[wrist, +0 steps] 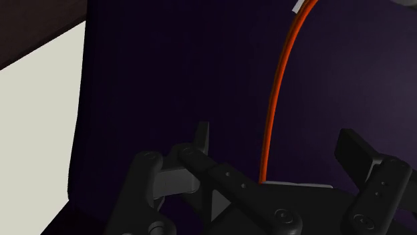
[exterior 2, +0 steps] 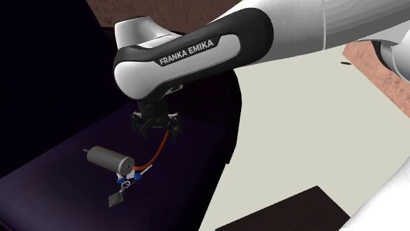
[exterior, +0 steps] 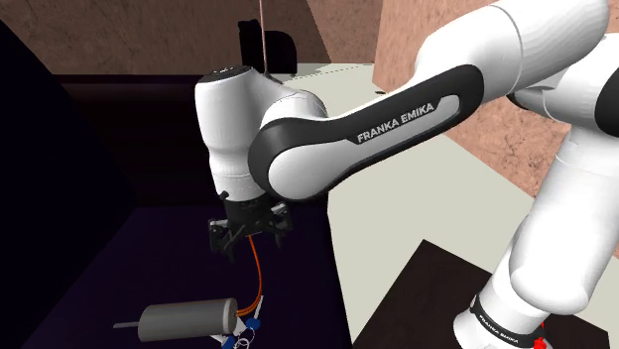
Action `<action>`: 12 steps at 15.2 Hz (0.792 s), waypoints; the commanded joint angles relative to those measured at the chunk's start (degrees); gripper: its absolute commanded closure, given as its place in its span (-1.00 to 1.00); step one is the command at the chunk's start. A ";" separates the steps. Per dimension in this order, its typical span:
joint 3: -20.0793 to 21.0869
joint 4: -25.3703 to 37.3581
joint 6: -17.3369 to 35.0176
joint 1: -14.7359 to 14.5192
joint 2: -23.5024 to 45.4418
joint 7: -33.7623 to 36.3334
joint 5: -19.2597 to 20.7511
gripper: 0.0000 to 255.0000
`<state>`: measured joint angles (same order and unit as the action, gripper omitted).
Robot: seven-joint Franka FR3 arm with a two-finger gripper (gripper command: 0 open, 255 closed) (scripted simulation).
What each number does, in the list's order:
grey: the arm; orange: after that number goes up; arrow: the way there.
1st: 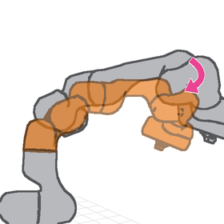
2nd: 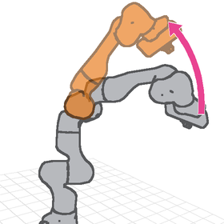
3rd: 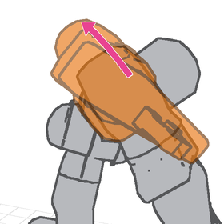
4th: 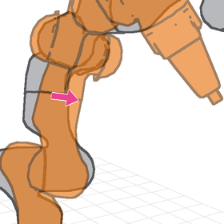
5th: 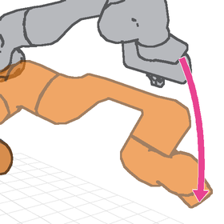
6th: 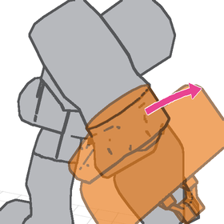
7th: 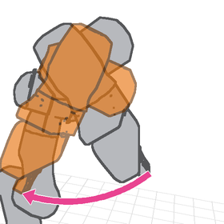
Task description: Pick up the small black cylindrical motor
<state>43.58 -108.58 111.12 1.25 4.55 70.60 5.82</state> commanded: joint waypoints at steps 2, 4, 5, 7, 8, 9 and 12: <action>0.01 -1.62 2.25 -0.20 0.86 0.72 0.74 -1.00; -0.03 -2.45 3.37 -0.28 1.30 1.02 1.12 -1.00; -0.03 -2.45 3.37 -0.28 1.30 1.01 1.12 -1.00; -0.02 -2.52 3.39 -0.27 1.21 1.00 1.06 1.00; -0.03 -2.49 3.38 -0.28 1.25 1.00 1.09 1.00; -0.03 -2.52 3.39 -0.26 1.22 0.99 1.07 1.00; -0.01 -2.55 3.38 -0.27 1.16 0.99 1.02 1.00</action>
<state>43.61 -110.97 114.61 0.96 5.62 71.60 6.83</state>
